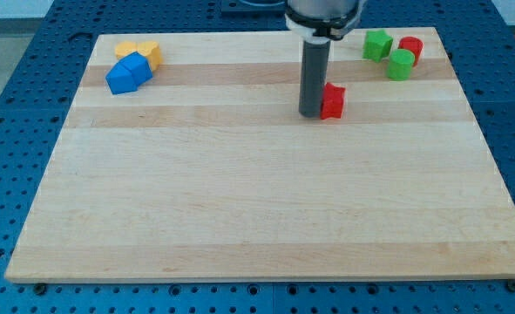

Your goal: Slide the red star towards group of blocks

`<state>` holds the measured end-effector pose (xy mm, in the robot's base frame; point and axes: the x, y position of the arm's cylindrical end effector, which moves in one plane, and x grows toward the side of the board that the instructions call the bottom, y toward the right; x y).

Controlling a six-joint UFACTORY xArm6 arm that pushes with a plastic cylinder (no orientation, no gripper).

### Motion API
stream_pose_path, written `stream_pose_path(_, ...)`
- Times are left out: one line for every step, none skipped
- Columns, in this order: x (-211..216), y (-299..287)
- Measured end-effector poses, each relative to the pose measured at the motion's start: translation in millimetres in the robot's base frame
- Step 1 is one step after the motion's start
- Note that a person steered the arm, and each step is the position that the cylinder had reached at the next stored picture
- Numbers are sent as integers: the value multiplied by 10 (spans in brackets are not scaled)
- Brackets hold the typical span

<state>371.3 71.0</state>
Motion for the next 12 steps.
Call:
stream_pose_path(-260, 253)
stream_pose_path(-269, 305)
stream_pose_path(-290, 317)
stream_pose_path(-101, -31)
stream_pose_path(35, -132)
stream_pose_path(142, -29)
stream_pose_path(215, 181)
stream_pose_path(52, 210)
stream_pose_path(-315, 334)
stream_pose_path(-550, 486)
stream_pose_path(-638, 564)
stream_pose_path(-635, 260)
